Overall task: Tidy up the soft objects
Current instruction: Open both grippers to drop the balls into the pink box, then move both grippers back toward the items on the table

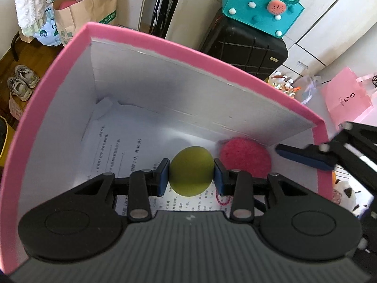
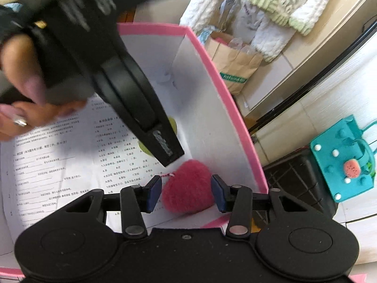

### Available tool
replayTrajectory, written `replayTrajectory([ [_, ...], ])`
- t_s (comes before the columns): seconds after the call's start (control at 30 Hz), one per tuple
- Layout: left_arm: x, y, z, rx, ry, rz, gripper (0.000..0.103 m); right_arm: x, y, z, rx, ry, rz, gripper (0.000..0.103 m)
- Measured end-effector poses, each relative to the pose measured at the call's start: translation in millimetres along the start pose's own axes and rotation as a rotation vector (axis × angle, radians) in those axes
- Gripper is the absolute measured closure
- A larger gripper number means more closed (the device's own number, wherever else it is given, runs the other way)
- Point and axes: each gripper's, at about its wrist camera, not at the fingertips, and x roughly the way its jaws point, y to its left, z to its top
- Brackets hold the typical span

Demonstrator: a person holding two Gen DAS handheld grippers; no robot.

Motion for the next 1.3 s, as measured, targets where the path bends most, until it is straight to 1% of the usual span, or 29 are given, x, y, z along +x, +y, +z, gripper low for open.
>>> replayTrajectory([
  [0.13, 6.4, -3.7, -0.2, 0.002, -0.001, -0.001, 0.065, -16.6, 1.2, -8.4, 0.009, -0.045, -0.010, 0.053],
  [0.2, 7.4, -4.2, 0.0, 0.002, -0.011, -0.001, 0.057, -21.8, 0.4, -11.8, 0.012, -0.060, -0.018, 0.053],
  [0.23, 6.9, -4.6, 0.5, -0.001, -0.018, 0.001, 0.048, -24.7, 0.2, -13.6, 0.019, -0.070, -0.020, 0.053],
  [0.27, 6.0, -4.7, 0.8, -0.003, -0.022, 0.004, 0.043, -26.4, 0.2, -14.4, 0.027, -0.077, -0.017, 0.053],
  [0.33, 2.2, -5.0, 1.2, 0.015, -0.021, 0.004, 0.041, -32.5, 1.2, -17.5, 0.046, -0.093, -0.011, 0.053],
  [0.57, -29.8, -7.4, -10.5, 0.099, -0.040, 0.016, 0.040, -48.0, 1.1, -27.8, 0.124, -0.136, 0.044, 0.052],
  [0.73, -59.7, -14.2, -25.9, 0.184, -0.054, 0.073, 0.040, -71.0, 4.7, -36.1, 0.181, -0.173, 0.080, 0.051],
  [0.8, -71.9, -19.4, -31.5, 0.234, -0.048, 0.105, 0.040, -82.8, 4.8, -41.3, 0.214, -0.201, 0.086, 0.051],
  [0.9, -91.7, -28.6, -44.4, 0.314, -0.054, 0.159, 0.040, -102.3, 6.0, -49.2, 0.246, -0.248, 0.121, 0.051],
  [1.0, -111.5, -37.8, -57.4, 0.380, -0.062, 0.196, 0.035, -123.2, 11.9, -56.7, 0.267, -0.292, 0.139, 0.050],
  [1.03, -118.4, -39.8, -61.2, 0.394, -0.069, 0.200, 0.031, -128.9, 13.7, -58.6, 0.271, -0.304, 0.144, 0.050],
  [1.13, -140.4, -44.8, -74.6, 0.429, -0.077, 0.192, 0.030, -147.0, 22.1, -64.9, 0.271, -0.331, 0.154, 0.049],
  [1.3, -172.5, -51.7, -99.0, 0.458, -0.118, 0.188, 0.027, -173.6, 35.3, -74.3, 0.261, -0.371, 0.138, 0.047],
])
